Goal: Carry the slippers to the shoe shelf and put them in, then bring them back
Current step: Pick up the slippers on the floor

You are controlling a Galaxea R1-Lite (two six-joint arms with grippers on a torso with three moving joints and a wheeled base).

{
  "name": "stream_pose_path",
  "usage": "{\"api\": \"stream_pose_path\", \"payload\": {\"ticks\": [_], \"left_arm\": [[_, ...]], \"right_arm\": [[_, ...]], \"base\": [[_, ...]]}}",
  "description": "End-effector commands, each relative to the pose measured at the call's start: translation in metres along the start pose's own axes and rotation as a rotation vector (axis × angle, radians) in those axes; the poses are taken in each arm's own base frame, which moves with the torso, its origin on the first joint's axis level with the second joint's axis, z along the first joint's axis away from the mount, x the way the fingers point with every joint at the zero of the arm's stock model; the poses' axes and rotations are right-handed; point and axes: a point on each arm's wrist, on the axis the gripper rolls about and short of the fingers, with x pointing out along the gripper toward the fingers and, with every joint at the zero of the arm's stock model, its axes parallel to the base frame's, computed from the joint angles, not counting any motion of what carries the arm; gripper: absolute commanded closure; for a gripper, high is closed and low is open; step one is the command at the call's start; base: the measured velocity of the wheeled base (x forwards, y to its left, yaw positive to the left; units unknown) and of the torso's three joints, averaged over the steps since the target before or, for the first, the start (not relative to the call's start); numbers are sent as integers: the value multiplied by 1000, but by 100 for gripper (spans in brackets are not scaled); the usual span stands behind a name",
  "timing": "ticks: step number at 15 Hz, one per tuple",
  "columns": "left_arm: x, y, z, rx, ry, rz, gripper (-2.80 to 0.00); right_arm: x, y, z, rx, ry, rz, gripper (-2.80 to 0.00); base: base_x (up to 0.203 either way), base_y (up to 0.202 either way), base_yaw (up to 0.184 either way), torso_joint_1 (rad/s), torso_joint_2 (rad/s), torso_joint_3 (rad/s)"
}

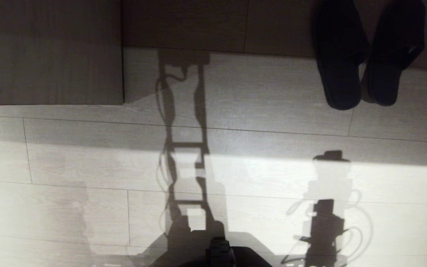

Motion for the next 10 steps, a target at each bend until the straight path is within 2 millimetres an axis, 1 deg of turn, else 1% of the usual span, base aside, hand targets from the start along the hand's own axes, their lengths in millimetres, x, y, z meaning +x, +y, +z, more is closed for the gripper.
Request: {"api": "stream_pose_path", "payload": {"ticks": [1,3,4,6,8,10], "left_arm": [[0,0,0,0,-1,1,0],[0,0,0,0,-1,1,0],[0,0,0,0,-1,1,0],[0,0,0,0,-1,1,0],[0,0,0,0,-1,1,0],[0,0,0,0,-1,1,0]], "right_arm": [[0,0,1,-1,-4,-3,0],[-4,0,14,-3,-44,5,0],[-5,0,17,-3,-49,9,0],[-1,0,43,4,-46,11,0],[15,0,68,11,-21,11,0],[45,-1,89,7,0,3,0]], "base": [[0,0,0,0,0,0],[0,0,0,0,0,0],[0,0,0,0,0,0],[0,0,0,0,0,0],[0,0,0,0,0,0],[0,0,0,0,0,0]]}}
